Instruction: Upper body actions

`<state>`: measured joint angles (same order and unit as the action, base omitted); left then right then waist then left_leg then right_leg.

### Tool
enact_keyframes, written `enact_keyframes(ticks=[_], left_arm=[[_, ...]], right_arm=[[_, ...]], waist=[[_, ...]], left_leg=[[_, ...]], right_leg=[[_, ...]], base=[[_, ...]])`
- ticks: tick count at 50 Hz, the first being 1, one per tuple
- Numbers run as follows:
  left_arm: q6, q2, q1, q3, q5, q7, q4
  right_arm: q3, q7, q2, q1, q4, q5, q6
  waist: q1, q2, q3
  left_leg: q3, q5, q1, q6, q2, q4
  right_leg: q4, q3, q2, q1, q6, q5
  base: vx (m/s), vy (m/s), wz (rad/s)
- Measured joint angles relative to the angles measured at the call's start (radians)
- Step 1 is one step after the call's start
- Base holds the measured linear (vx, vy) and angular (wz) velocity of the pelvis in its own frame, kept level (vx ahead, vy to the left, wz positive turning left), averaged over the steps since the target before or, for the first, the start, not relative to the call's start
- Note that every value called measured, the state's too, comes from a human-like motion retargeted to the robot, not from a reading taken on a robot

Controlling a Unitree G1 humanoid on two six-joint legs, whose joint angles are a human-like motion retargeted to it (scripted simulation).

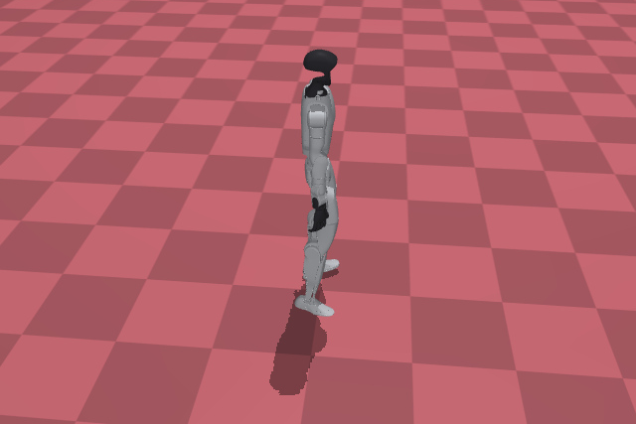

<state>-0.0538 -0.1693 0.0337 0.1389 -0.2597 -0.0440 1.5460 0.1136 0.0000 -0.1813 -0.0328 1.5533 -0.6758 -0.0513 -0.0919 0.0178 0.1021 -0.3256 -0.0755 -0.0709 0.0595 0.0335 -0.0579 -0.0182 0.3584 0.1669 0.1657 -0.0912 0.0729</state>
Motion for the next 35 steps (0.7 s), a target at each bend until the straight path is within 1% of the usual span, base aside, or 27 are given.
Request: enact_keyframes(ticks=[15, 20, 25, 30, 35], left_arm=[[-0.005, 0.009, -0.004, 0.005, 0.019, -0.005, -0.02], [-0.003, 0.009, -0.004, 0.013, 0.025, -0.007, -0.008], [-0.001, -0.01, -0.007, 0.025, 0.023, -0.007, -0.006], [0.014, -0.044, -0.014, 0.047, 0.027, -0.004, 0.005], [0.031, -0.048, -0.018, 0.067, 0.052, 0.003, 0.025]], right_arm=[[0.009, 0.006, -0.001, -0.002, 0.008, -0.009, 0.003], [0.017, 0.008, 0.003, -0.005, 0.001, -0.009, -0.001], [0.035, 0.017, 0.016, -0.008, -0.014, -0.003, -0.012], [0.063, 0.034, 0.032, -0.012, -0.029, -0.022, -0.024], [0.079, 0.03, 0.029, -0.003, -0.036, -0.072, -0.031]], waist=[[0.024, 0.027, 0.001], [0.034, 0.02, -0.003], [0.03, 0.025, 0.004], [0.043, 0.057, 0.024], [0.036, 0.071, 0.013]], left_leg=[[0.003, -0.025, -0.031, -0.026, -0.045, 0.004], [-0.011, -0.031, -0.029, -0.037, -0.043, 0.009], [-0.013, -0.03, -0.022, -0.045, -0.037, 0.011], [-0.017, -0.02, -0.035, -0.047, -0.046, 0.027], [-0.008, -0.009, -0.023, -0.046, -0.044, 0.033]], right_leg=[[-0.007, 0.015, 0.04, 0.015, -0.022, 0.014], [-0.005, 0.069, 0.045, 0.007, -0.007, 0.05], [0.001, 0.118, 0.045, 0.0, -0.009, 0.072], [-0.013, 0.07, 0.051, -0.013, -0.021, 0.057], [-0.007, 0.066, 0.047, -0.019, -0.021, 0.054]], base=[[0.06, 0.07, -0.09], [0.03, 0.09, -0.16], [0.0, 0.0, 0.0], [-0.02, -0.04, -0.04], [-0.02, -0.02, 0.08]])
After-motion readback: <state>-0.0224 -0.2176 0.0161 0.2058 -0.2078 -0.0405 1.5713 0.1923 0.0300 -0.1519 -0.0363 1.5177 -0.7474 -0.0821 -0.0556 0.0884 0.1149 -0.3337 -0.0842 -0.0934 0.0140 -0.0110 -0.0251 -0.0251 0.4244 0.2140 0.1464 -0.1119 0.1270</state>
